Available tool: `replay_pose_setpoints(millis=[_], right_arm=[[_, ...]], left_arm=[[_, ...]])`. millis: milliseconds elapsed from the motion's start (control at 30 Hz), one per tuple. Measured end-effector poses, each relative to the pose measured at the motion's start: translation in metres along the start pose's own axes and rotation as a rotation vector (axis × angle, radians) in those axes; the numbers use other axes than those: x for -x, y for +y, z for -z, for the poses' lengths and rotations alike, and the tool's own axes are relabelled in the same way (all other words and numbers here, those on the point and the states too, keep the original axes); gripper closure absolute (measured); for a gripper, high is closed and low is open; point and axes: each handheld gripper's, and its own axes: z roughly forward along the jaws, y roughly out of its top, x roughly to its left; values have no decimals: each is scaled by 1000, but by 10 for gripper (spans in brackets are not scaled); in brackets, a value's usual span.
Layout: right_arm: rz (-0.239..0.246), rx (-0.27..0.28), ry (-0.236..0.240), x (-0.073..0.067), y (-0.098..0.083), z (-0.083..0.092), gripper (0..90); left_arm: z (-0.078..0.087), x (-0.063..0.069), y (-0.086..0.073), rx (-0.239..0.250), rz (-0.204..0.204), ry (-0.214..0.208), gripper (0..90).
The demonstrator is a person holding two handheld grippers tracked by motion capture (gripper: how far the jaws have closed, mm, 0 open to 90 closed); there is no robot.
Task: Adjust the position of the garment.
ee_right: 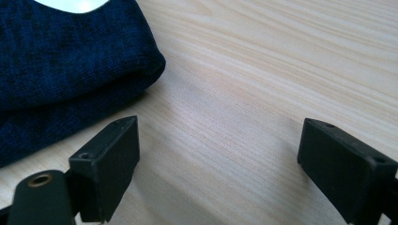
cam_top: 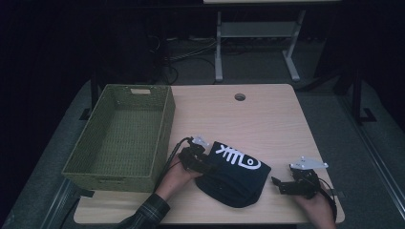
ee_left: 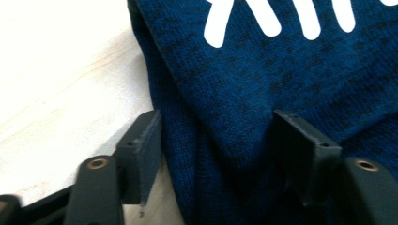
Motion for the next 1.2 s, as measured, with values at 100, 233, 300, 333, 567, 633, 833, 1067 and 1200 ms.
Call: replay_pose_setpoints(millis=[100, 233, 300, 333, 567, 633, 833, 1067, 1200], right_arm=[[-1, 0, 0, 0, 0, 0, 129], [-2, 0, 0, 0, 0, 0, 129], [-2, 0, 0, 0, 0, 0, 129], [-2, 0, 0, 0, 0, 0, 129], [-2, 0, -1, 0, 0, 0, 129], [-1, 0, -1, 0, 0, -1, 129], [-1, 0, -1, 0, 0, 0, 129], [-1, 0, -1, 0, 0, 0, 129], [-2, 0, -1, 0, 0, 0, 129]], left_arm=[[0, 1, 0, 3, 2, -12, 503], [-1, 3, 0, 6, 16, -17, 561], [-1, 2, 0, -2, 19, -28, 589], [-1, 2, 0, -2, 19, -28, 601], [-1, 2, 3, -25, 28, -39, 675], [0, 4, 4, -32, 18, -28, 690], [2, 6, 8, -46, 11, -25, 710], [14, 13, 15, -40, -14, -31, 712], [22, 18, 20, -39, -24, -41, 712]])
